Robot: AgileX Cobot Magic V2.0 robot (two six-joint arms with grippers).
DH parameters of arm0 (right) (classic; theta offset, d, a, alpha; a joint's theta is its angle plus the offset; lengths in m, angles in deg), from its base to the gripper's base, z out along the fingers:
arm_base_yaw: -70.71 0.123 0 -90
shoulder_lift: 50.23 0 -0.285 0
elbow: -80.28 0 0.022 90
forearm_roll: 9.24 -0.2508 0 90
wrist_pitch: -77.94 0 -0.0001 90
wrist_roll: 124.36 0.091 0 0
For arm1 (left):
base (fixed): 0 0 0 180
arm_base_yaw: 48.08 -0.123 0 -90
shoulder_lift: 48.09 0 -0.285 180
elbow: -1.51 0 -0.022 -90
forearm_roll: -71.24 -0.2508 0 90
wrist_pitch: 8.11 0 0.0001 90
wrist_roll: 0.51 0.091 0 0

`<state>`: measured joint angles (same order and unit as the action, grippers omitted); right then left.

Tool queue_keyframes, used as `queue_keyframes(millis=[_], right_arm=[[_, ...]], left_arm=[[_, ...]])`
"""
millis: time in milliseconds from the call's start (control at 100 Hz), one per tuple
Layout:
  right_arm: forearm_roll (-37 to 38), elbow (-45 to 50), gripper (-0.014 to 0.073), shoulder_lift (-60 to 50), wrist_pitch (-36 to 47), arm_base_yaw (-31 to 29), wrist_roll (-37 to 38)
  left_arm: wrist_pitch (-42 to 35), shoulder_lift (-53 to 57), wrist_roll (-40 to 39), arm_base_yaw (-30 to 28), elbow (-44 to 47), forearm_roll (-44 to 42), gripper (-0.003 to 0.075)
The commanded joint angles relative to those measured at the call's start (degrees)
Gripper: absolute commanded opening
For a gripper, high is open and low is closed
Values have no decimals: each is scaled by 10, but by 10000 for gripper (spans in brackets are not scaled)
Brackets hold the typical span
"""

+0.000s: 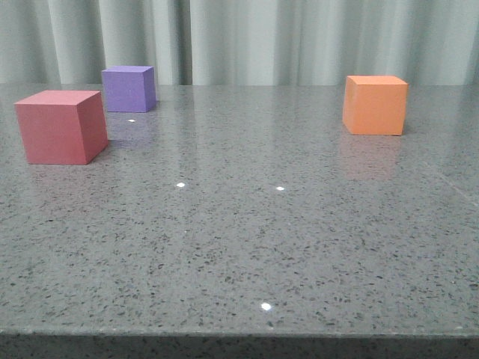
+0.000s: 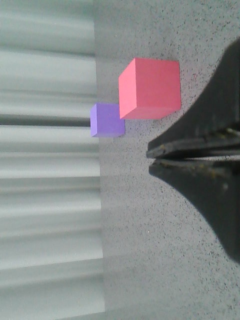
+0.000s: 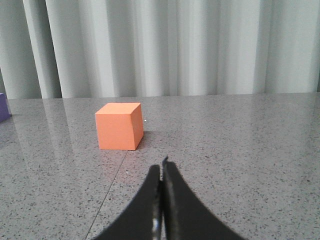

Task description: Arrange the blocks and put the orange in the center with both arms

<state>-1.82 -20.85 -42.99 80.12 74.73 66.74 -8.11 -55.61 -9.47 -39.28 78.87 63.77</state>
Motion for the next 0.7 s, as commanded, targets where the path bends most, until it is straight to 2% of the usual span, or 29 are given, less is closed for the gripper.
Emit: queue_keyframes(millis=[0, 330, 520, 690], right_arm=[[1, -11, -69, -9, 50, -5, -2], [1, -28, -69, -9, 52, -5, -2], [-2, -119, -69, 1, -54, -5, -2], [-30, -245, -69, 69, -180, -5, -2]], left_arm=[[-47, 19, 2, -2, 24, 0, -20], [-47, 19, 2, -2, 24, 0, -20], [-47, 19, 2, -2, 24, 0, -20], [-47, 19, 2, -2, 24, 0, -20]])
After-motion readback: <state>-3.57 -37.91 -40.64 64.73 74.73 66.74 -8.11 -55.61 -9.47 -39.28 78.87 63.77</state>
